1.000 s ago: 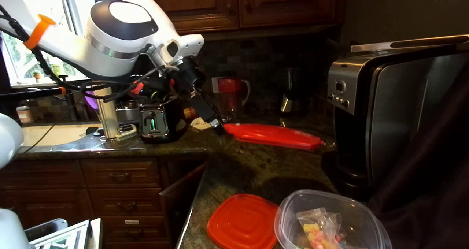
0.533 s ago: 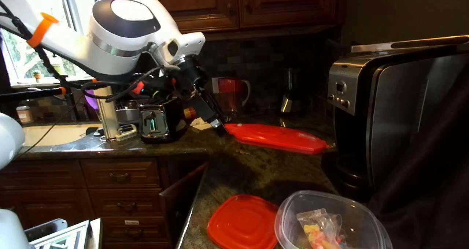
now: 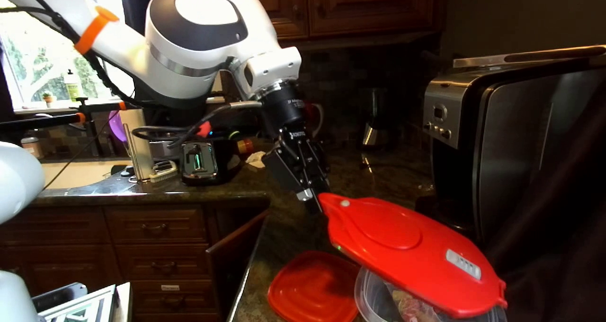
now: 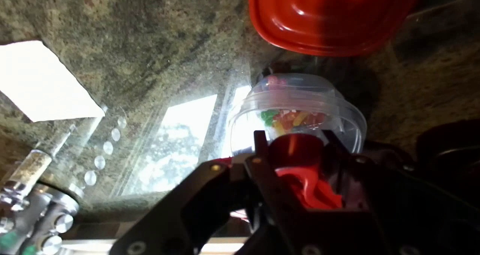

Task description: Put the lid on the container

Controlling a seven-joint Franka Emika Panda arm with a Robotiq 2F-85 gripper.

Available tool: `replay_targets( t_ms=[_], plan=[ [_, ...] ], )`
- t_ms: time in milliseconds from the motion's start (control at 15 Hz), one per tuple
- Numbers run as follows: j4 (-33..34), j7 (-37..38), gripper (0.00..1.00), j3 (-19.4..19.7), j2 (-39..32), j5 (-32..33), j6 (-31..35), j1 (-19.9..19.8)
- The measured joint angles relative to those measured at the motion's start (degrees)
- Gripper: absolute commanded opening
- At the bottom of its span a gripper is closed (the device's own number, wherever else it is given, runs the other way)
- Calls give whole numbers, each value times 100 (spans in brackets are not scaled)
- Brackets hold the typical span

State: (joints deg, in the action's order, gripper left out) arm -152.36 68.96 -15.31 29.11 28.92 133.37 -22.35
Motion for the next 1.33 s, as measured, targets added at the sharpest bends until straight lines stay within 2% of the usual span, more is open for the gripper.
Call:
replay_targets(
  t_ms=[133,200,267,333,600,1000,1200,1333],
  plan=[
    [189,527,13,106,-325,2,0,-5],
    [290,852,38,122,-464,68,-35,-19],
    [351,923,38,168,-551,107,-49,19],
    [358,913,13,236,-579,107,-49,85],
    [381,1161,13,369,-594,200,-38,223],
    [640,2757,13,273,-1088,1563,-152,299],
    [978,3371,13,290,-1600,1972,-614,634],
    [1186,3587,13,377,-1941,1999,-880,926]
  ],
)
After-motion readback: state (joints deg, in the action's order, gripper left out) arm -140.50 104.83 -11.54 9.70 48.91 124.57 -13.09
